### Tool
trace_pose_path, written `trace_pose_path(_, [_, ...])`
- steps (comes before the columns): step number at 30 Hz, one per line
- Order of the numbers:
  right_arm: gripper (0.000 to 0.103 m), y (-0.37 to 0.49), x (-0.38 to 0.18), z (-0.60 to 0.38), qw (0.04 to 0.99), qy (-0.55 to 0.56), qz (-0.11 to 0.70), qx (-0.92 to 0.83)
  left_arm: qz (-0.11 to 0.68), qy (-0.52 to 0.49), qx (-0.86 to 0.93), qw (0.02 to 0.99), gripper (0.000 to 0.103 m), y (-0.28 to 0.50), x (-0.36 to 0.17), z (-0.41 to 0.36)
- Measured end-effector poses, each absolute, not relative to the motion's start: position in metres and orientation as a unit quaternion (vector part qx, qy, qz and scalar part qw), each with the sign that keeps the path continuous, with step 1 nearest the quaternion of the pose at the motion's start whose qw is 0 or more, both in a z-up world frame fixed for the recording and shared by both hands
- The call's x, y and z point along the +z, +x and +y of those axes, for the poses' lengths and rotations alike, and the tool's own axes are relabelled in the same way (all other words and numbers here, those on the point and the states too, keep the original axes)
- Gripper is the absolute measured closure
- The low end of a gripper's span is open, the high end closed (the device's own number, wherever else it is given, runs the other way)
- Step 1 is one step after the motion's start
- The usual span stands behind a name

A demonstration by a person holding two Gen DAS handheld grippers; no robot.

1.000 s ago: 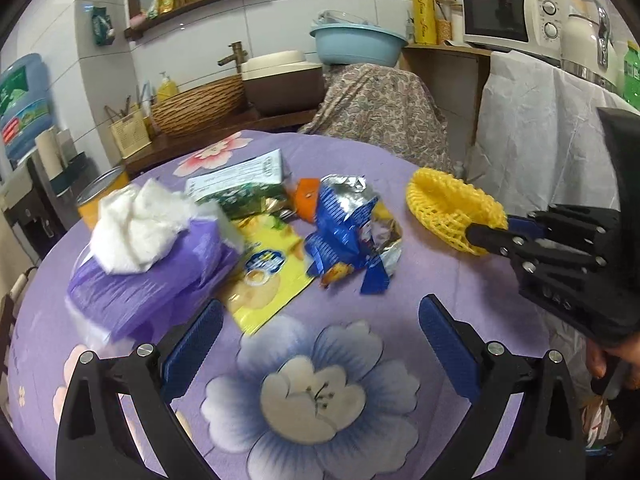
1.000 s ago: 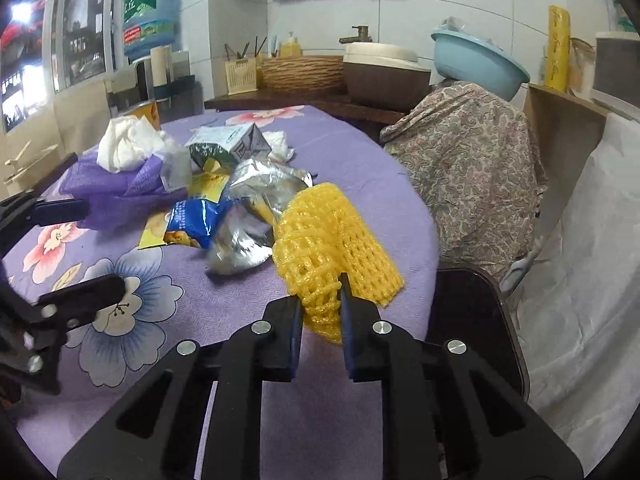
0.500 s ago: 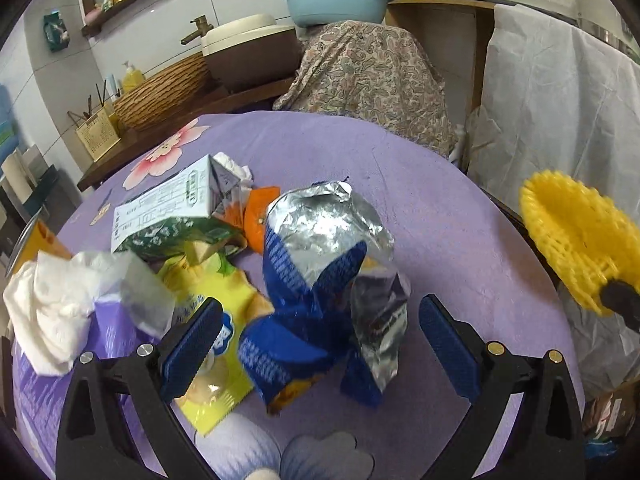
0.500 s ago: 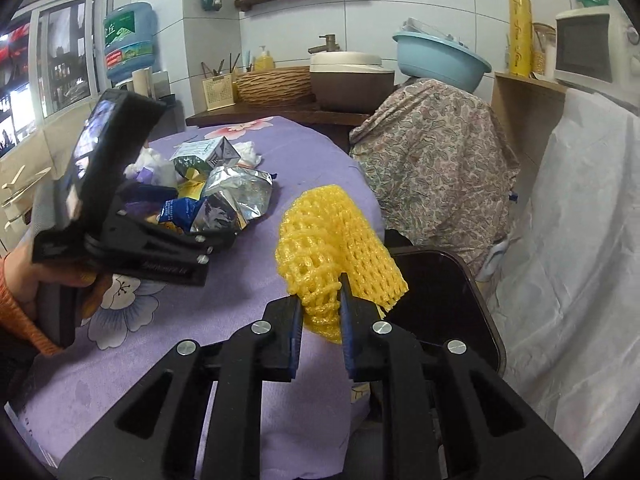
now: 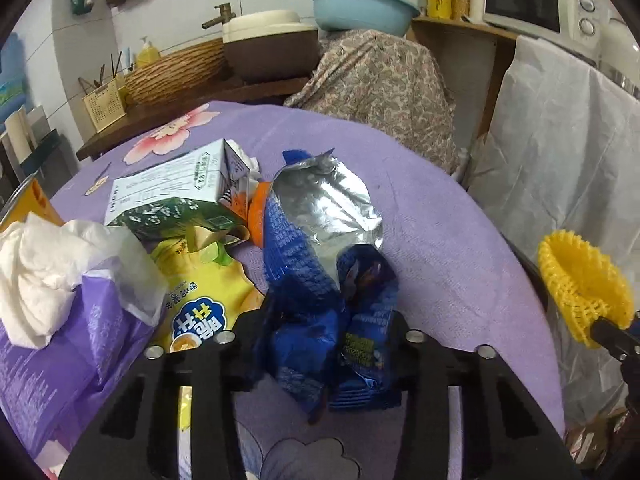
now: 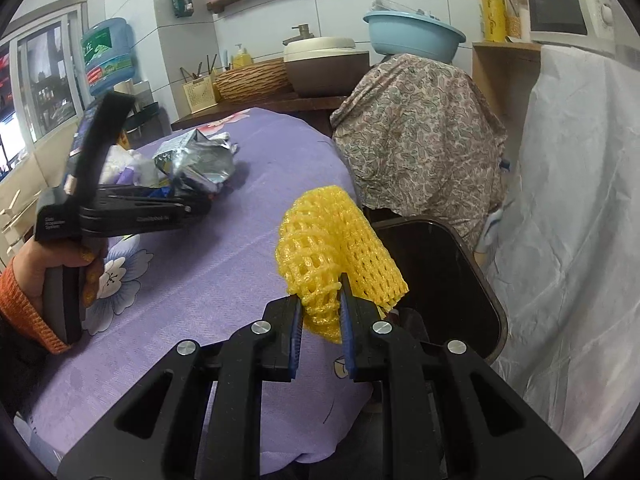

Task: Collect trash
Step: 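Grasp the blue chip bag with the left tool while the right tool holds the yellow net, then drop the yellow net into the bin with the right tool while the left tool drops the chip bag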

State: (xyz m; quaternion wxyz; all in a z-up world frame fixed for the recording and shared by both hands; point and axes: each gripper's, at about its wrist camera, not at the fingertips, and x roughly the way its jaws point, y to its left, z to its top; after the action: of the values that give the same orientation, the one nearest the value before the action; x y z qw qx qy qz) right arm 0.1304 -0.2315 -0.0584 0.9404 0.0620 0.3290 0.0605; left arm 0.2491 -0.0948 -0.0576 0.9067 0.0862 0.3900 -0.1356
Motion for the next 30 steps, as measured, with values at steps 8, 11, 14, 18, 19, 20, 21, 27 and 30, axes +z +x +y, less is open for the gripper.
trace_pose_path(8, [0.086,0.127,-0.069,-0.245,0.938,0.085,0.333,0.052,0.365,0.059,-0.176,0.912,0.064,0.216,-0.042,-0.102])
trace_pose_path(11, [0.086,0.125,-0.071,-0.254,0.938,0.096,0.331,0.045,0.357,0.057,-0.198,0.911,0.064,0.201,-0.038,-0.114])
trace_pose_path(14, [0.086,0.121,-0.071,-0.269,0.939,0.108,0.325,0.03,0.349,0.058,-0.22,0.909,0.064,0.191,-0.034,-0.13])
trace_pose_path(18, [0.086,0.12,-0.073,-0.289,0.939,0.12,0.321,0.009,0.34,0.054,-0.253,0.904,0.064,0.185,-0.026,-0.156])
trace_pose_path(19, [0.086,0.121,-0.074,-0.294,0.939,0.122,0.322,0.004,0.338,0.055,-0.264,0.902,0.064,0.184,-0.025,-0.166])
trace_pose_path(20, [0.086,0.123,-0.076,-0.299,0.938,0.125,0.324,-0.001,0.337,0.056,-0.271,0.9,0.064,0.183,-0.024,-0.174])
trace_pose_path(21, [0.086,0.126,-0.08,-0.306,0.936,0.13,0.327,-0.005,0.336,0.058,-0.276,0.899,0.064,0.182,-0.024,-0.181])
trace_pose_path(27, [0.086,0.155,-0.12,-0.333,0.915,0.145,0.375,-0.019,0.34,0.068,-0.307,0.886,0.064,0.184,-0.028,-0.228])
trace_pose_path(30, [0.085,0.171,-0.144,-0.337,0.908,0.144,0.394,-0.024,0.35,0.074,-0.317,0.878,0.064,0.188,-0.033,-0.247])
